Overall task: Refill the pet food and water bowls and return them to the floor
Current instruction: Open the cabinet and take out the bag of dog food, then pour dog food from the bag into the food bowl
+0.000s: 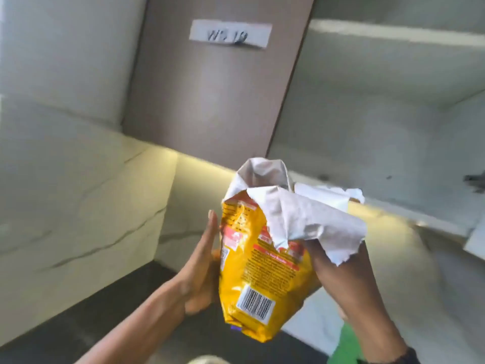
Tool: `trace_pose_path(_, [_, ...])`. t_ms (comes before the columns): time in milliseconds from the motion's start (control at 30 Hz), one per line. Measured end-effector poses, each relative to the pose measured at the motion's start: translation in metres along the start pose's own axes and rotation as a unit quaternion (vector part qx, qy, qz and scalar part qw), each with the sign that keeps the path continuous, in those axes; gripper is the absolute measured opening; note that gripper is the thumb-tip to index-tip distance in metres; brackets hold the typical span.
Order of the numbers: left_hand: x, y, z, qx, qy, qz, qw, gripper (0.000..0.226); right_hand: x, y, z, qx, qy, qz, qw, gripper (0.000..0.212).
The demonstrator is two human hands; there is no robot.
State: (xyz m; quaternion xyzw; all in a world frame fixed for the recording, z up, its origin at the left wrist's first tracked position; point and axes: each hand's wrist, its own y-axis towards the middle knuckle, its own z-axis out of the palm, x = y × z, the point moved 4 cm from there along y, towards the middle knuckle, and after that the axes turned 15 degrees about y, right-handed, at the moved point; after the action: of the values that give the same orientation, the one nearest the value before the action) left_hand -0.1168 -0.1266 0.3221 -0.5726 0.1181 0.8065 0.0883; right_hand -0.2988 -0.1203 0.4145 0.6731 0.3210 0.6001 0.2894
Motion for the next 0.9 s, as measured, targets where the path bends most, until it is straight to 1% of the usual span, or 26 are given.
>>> trace_pose_path(67, [0.029,-0.024,-0.026,-0.04,0.001,-0.02,0.999,0.103,-0.027,-0.031,0.023,0.019,0.008,0.062,0.998,0.035])
trace_pose_path(100, [0.045,-0.035,-0.039,-0.063,-0.003,-0.034,0.997,0.103,-0.038,-0.049,0.034,0.023,0.03,0.096,0.995,0.032])
trace_pose_path(133, [0.058,-0.043,-0.052,-0.088,-0.01,-0.048,0.995,0.102,-0.046,-0.062,0.044,0.032,0.058,0.116,0.991,0.028])
trace_pose_path(167, [0.072,-0.051,-0.067,-0.109,-0.021,-0.058,0.992,0.099,-0.053,-0.077,0.058,0.047,0.078,0.134,0.987,0.028])
trace_pose_path(233, [0.098,-0.066,-0.093,-0.158,-0.023,-0.07,0.985,0.091,-0.076,-0.107,0.085,0.089,0.083,0.199,0.972,0.027])
trace_pose_path(333, [0.137,-0.088,-0.139,-0.242,-0.024,-0.086,0.966,0.075,-0.114,-0.148,0.127,0.188,0.055,0.292,0.936,0.009])
trace_pose_path(400, [0.162,-0.098,-0.17,-0.27,-0.033,-0.094,0.958,0.074,-0.143,-0.171,0.154,0.239,0.009,0.326,0.915,0.013])
trace_pose_path(433, [0.173,-0.102,-0.186,-0.284,-0.024,-0.093,0.954,0.072,-0.154,-0.181,0.167,0.267,-0.019,0.352,0.897,0.017])
trace_pose_path(467, [0.178,-0.105,-0.197,-0.303,-0.009,-0.083,0.949,0.065,-0.164,-0.191,0.176,0.291,-0.042,0.386,0.874,0.02])
trace_pose_path(500, [0.186,-0.106,-0.213,-0.326,0.006,-0.068,0.943,0.052,-0.172,-0.196,0.185,0.287,-0.06,0.422,0.858,0.023])
trace_pose_path(533, [0.189,-0.105,-0.225,-0.343,0.027,-0.056,0.937,0.037,-0.18,-0.2,0.196,0.282,-0.064,0.445,0.848,0.024])
trace_pose_path(567, [0.192,-0.103,-0.236,-0.345,0.047,-0.042,0.936,0.038,-0.184,-0.2,0.21,0.276,-0.052,0.45,0.848,0.023])
trace_pose_path(600, [0.187,-0.1,-0.242,-0.337,0.075,-0.026,0.938,0.044,-0.19,-0.197,0.223,0.263,-0.037,0.454,0.851,0.017])
trace_pose_path(633, [0.188,-0.097,-0.251,-0.321,0.103,-0.009,0.942,0.035,-0.191,-0.193,0.235,0.248,-0.022,0.466,0.849,0.014])
trace_pose_path(667, [0.183,-0.095,-0.256,-0.303,0.127,-0.001,0.945,0.021,-0.197,-0.187,0.246,0.243,-0.007,0.46,0.854,0.024])
trace_pose_path(700, [0.181,-0.093,-0.267,-0.299,0.145,-0.003,0.943,0.039,-0.202,-0.179,0.257,0.238,0.013,0.447,0.862,0.033])
trace_pose_path(733, [0.186,-0.09,-0.281,-0.3,0.158,-0.013,0.941,0.054,-0.208,-0.173,0.266,0.232,0.023,0.437,0.869,0.031])
trace_pose_path(767, [0.19,-0.085,-0.295,-0.298,0.173,-0.022,0.939,0.052,-0.213,-0.168,0.275,0.225,0.034,0.435,0.871,0.022])
trace_pose_path(800, [0.197,-0.08,-0.307,-0.3,0.21,-0.025,0.93,0.042,-0.216,-0.165,0.28,0.222,0.037,0.429,0.875,0.017])
trace_pose_path(833, [0.204,-0.076,-0.319,-0.298,0.25,-0.041,0.92,0.034,-0.22,-0.164,0.286,0.218,0.031,0.421,0.88,0.02])
trace_pose_path(867, [0.212,-0.072,-0.329,-0.284,0.3,-0.064,0.908,0.034,-0.227,-0.164,0.29,0.209,0.012,0.41,0.888,0.027])
trace_pose_path(900, [0.218,-0.072,-0.337,-0.265,0.335,-0.092,0.9,0.039,-0.237,-0.171,0.293,0.194,-0.012,0.419,0.887,0.032])
